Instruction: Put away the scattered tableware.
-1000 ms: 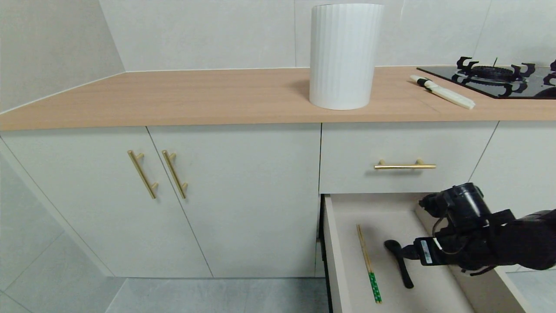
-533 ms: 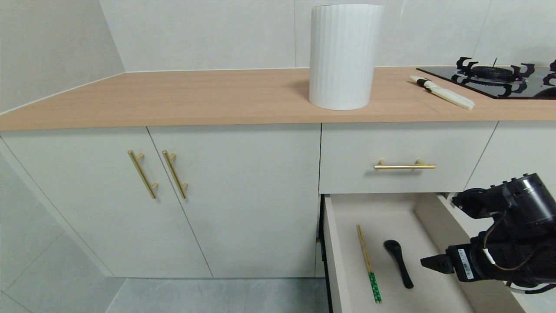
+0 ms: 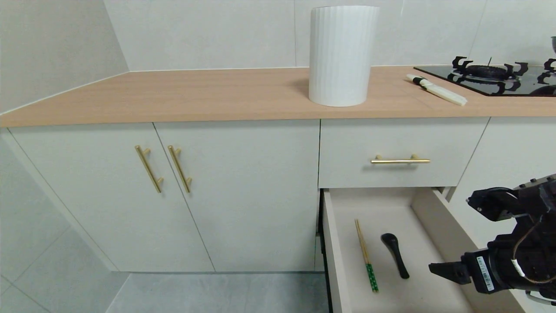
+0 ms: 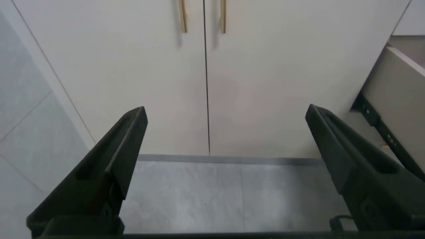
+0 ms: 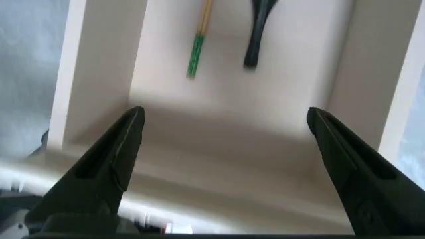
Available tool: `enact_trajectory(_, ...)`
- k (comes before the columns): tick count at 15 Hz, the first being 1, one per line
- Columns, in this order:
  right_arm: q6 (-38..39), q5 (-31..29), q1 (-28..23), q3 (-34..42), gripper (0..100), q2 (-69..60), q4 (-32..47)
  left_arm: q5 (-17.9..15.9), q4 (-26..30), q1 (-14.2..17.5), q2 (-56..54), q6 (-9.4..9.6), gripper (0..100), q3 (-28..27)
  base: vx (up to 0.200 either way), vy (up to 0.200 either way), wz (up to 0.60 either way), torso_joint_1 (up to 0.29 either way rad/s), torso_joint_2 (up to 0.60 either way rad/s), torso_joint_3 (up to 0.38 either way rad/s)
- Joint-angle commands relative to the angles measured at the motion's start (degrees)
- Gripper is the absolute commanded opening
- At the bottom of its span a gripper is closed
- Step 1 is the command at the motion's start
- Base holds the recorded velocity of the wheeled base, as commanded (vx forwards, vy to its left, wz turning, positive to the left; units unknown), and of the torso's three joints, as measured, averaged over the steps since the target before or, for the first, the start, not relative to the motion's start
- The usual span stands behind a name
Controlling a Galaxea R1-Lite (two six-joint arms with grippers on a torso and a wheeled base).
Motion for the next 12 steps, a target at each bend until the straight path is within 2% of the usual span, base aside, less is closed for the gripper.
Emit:
enact_trajectory(1, 0.04, -0.02, 0.41, -0.01, 100, -0.2, 0.08, 0.0, 0.0, 0.01, 0.02, -0.02, 100, 0.0, -0.2, 0.0, 0.0, -0.002, 0.01, 0.002)
enact_trajectory(6, -0.05, 0.07, 2.78, 0.34, 100, -0.12, 1.66, 0.0, 0.0, 0.01, 0.02, -0.02, 100, 0.0, -0.2, 0.0, 0.0, 0.0, 0.0, 0.004)
enact_trajectory(9, -0.05, 0.59, 4.71, 0.51, 100, 0.76, 4.12, 0.0, 0.0, 0.01, 0.02, -0.02, 100, 0.0, 0.0, 0.0, 0.0, 0.0, 0.0, 0.0)
enact_trajectory(12, -0.05, 4.64, 5.33, 0.51, 100, 2.17, 5.71, 0.0, 0.0, 0.01, 0.02, -0.02, 100, 0.0, 0.0, 0.0, 0.0, 0.0, 0.0, 0.0)
